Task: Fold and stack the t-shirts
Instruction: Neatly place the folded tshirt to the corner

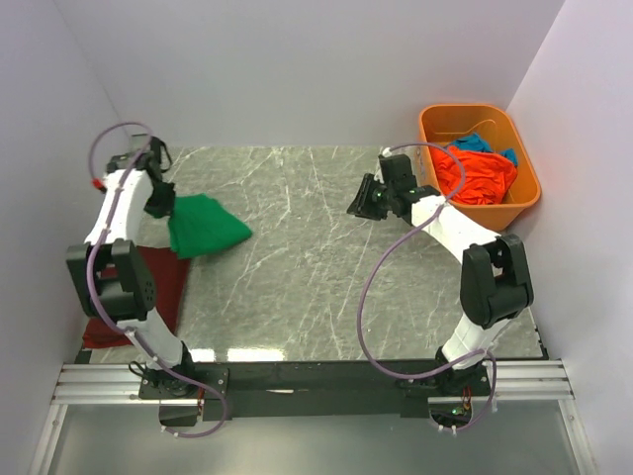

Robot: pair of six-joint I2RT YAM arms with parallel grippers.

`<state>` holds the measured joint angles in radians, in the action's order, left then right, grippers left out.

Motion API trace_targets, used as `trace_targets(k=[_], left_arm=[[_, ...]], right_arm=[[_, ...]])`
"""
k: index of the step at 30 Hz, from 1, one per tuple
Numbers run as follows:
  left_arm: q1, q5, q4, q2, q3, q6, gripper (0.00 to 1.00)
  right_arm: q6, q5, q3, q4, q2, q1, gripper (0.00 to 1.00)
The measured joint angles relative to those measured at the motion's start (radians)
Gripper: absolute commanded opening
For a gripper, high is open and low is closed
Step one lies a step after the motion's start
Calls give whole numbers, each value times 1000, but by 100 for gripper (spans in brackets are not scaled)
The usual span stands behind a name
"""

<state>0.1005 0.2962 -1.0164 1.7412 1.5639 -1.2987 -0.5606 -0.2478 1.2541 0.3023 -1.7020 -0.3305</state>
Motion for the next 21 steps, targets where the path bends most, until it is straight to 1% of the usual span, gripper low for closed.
trace_targets(k=[4,8,14,21], left_arm=[[87,-3,-17,-57,12,30,1],[156,-14,-27,-61,47,59,0],[218,-44,-43,-61,85,84,1],[253,-74,-53,-61,158,83,1]], right_arm=[[-2,3,0,-1,1,-26,36],[-5,12,0,0,1,-47,36],[-8,24,0,4,2,-58,36],[-7,45,0,23,2,-63,36]])
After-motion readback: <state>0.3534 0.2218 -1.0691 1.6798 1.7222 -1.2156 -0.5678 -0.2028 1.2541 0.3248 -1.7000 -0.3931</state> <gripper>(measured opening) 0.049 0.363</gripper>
